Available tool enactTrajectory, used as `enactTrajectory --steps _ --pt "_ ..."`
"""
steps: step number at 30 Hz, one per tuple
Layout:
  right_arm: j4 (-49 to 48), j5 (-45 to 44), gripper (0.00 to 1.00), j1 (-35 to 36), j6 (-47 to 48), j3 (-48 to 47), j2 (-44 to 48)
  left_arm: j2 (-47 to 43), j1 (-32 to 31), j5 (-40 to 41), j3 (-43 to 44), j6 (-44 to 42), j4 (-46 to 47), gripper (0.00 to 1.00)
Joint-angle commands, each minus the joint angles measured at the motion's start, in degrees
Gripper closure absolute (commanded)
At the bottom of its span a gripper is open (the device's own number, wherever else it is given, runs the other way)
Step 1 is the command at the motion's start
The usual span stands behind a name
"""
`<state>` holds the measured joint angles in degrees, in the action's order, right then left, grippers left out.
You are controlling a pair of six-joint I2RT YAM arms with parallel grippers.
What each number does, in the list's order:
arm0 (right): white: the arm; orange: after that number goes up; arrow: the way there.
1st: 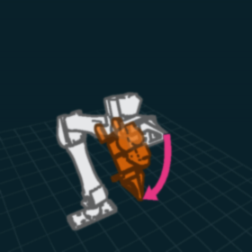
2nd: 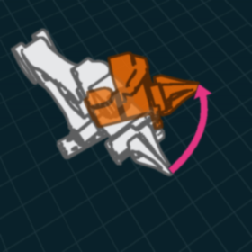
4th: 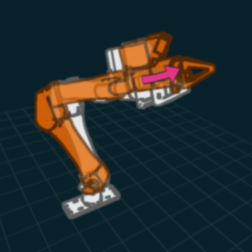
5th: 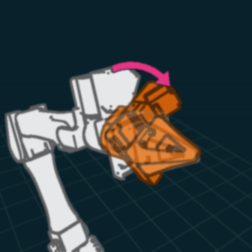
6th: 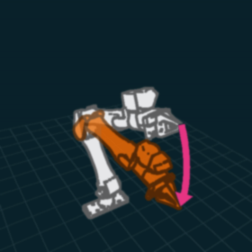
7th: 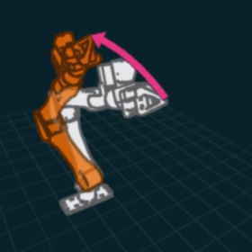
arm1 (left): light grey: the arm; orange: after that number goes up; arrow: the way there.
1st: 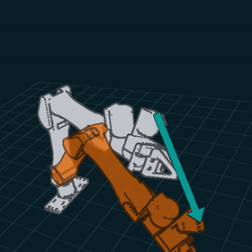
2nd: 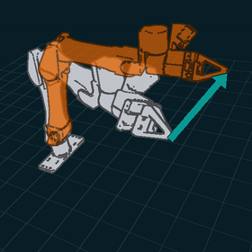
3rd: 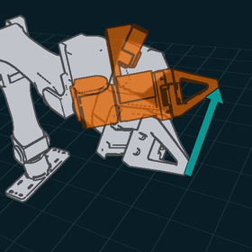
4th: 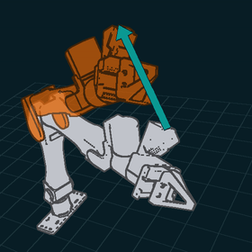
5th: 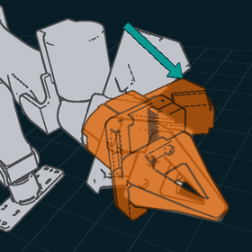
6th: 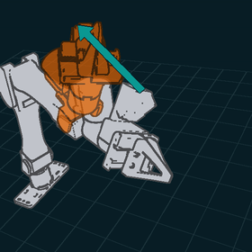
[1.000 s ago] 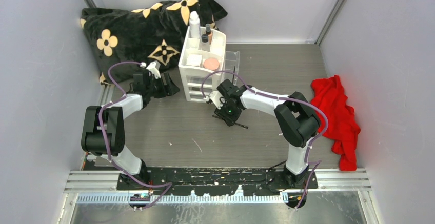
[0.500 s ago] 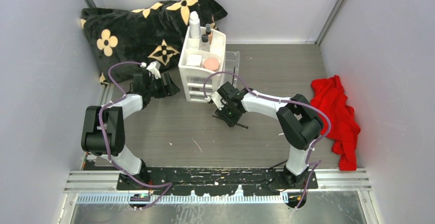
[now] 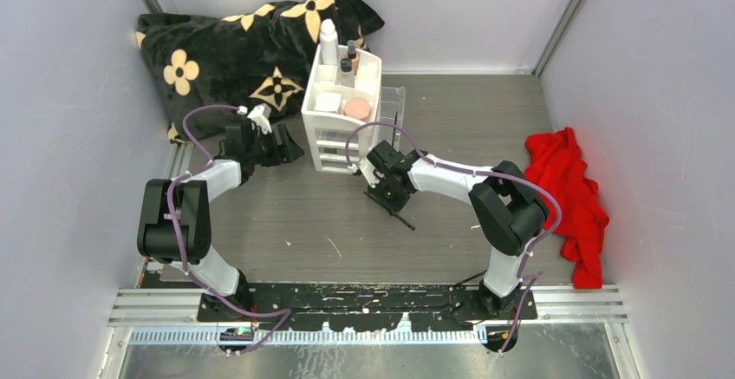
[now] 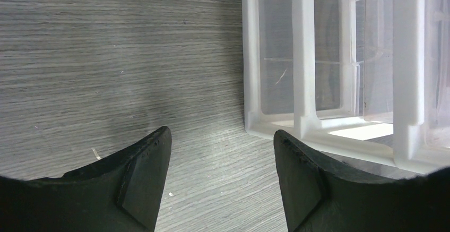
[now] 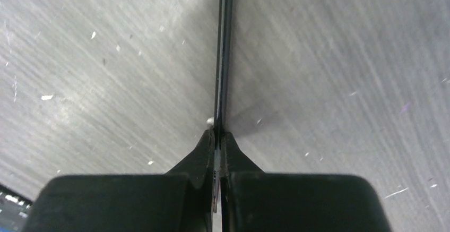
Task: Organize the makeup
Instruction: Pick up the makeup brush from the center of the board.
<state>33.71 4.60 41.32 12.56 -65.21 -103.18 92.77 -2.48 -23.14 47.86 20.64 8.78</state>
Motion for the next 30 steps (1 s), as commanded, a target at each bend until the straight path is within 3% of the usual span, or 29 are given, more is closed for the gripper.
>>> enactTrajectory --steps 1,17,30 --pt "3.82 0.41 0.99 1.50 -5.04 1.01 6.71 -1.25 0.46 -0.59 0.06 0.19 2.90 0.29" --pt "10.72 -0.85 0.99 2.39 -16.38 0.11 22.55 -1.03 0.44 -1.11 0.28 0.54 3.00 0.29" --pt "10.72 -12.69 0.99 1.46 -22.92 -12.82 26.33 -1.96 0.50 -1.28 -0.04 0.62 3.00 0.29"
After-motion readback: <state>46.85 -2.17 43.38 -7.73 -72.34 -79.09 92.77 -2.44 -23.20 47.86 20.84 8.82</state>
